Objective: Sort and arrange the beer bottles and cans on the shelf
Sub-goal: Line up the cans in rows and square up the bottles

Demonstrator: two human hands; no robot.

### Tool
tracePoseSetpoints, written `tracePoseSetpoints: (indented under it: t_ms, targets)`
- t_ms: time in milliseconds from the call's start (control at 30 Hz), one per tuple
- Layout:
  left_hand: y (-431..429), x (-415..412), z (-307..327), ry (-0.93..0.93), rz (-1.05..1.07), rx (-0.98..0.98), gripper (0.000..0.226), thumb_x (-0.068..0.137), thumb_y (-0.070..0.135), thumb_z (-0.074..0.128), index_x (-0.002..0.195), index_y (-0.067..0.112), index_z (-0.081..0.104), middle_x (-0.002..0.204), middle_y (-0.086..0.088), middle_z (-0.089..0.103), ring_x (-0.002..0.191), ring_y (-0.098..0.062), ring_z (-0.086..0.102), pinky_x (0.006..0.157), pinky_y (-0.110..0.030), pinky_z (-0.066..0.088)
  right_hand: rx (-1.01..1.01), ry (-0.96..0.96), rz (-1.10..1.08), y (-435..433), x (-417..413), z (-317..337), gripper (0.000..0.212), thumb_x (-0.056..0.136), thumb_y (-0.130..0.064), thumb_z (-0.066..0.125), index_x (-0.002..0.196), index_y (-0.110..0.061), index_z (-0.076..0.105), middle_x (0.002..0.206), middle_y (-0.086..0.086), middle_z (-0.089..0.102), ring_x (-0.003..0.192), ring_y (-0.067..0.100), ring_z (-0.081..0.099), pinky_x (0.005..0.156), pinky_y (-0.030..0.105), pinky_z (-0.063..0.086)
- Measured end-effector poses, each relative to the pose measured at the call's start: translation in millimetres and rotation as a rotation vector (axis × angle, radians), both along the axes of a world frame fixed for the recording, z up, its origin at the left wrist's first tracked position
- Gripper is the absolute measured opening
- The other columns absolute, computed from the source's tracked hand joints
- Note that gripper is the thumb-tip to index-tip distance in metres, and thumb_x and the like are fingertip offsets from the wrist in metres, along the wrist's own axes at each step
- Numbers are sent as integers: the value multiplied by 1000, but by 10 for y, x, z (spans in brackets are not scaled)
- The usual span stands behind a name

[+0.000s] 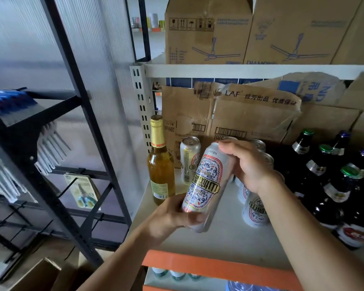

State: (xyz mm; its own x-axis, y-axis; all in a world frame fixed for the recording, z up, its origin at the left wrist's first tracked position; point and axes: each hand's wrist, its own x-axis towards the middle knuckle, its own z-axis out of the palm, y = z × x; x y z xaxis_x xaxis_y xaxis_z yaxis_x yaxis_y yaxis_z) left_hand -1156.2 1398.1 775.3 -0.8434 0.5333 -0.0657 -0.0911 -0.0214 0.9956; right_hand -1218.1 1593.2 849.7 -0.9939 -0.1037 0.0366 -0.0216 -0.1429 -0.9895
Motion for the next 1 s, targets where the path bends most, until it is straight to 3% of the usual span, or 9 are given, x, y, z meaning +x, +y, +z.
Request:
tracePoseSetpoints:
  t_ms: [100,167,233,333,433,500,567,733,1000]
  targets:
    - [33,43,-23,-34,59,11,77,60,25,81,125,2,47,107,-20,56,95,-26,52,84,-48,50,133,6,-109,-62,-5,12,27,68,-30,82,59,-12,64,55,1,60,51,15,52,46,18,36]
    - [61,53,-46,-51,181,24,86,54,22,87,127,7,44,119,-24,56,99,-27,57,93,-58,51,243,38,-210,-110,-29,19,47,67,-46,81,64,-3,60,57,4,54,51,15,48,49,21,35]
    - [63,50,-71,-91,230,63,89,50,20,88,126,5,43,120,-27,54,96,-27,59,87,-55,54,333,68,-240,-122,-44,32,70,57,-62,77,71,3,59,59,6,49,54,15,46,54,27,34]
    - [44,72,-91,-177,123,162,80,56,19,80,127,5,46,107,-19,60,86,-34,63,72,-36,57,336,76,-78,-71,-7,96,44,69,-50,76,74,-8,66,61,1,59,61,17,51,51,22,35]
    - [24,102,-131,-241,48,253,72,58,22,78,124,8,52,97,-16,63,78,-36,66,62,-30,58,170,19,89,4,28,108,14,79,-24,68,88,-17,75,85,16,67,67,16,51,54,22,33]
    - [6,107,-172,-287,20,315,72,56,26,84,120,9,57,94,-16,65,78,-37,68,60,-27,58,137,7,81,28,20,102,10,86,-11,64,89,-13,73,73,7,66,52,6,49,46,17,36]
    - [-1,94,-180,-277,-10,292,72,55,31,85,118,8,58,96,-14,67,85,-34,69,66,-26,58,194,-6,19,0,6,127,6,84,-15,69,81,-10,73,59,-1,65,48,7,54,43,16,40]
    - [133,-2,-134,-7,-5,2,56,62,19,78,109,-1,55,88,-8,58,79,-21,53,66,-33,45,375,59,-137,-54,-84,23,39,71,-38,83,71,0,70,54,-1,64,46,12,57,43,18,37]
    - [279,-109,-259,29,-86,100,47,66,3,72,105,-11,49,89,-12,49,83,-23,43,66,-27,42,494,10,44,121,-100,-32,48,73,-47,78,84,-1,73,73,13,67,67,22,60,66,35,44]
